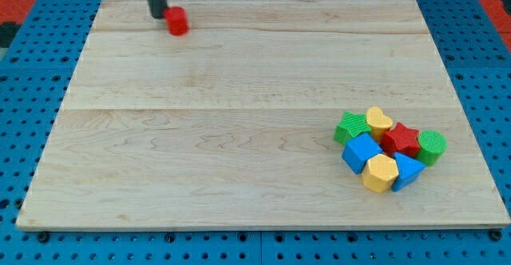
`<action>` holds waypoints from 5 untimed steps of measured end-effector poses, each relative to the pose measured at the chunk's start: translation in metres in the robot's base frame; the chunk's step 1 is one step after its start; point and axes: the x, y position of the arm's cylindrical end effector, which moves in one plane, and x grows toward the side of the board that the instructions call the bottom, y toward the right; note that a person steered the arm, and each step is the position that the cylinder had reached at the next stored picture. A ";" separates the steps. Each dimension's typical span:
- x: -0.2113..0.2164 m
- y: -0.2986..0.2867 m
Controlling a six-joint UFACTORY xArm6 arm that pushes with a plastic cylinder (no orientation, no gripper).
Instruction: Slide the red circle into the heart
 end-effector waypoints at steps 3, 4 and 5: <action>0.067 -0.020; 0.029 -0.010; 0.026 0.060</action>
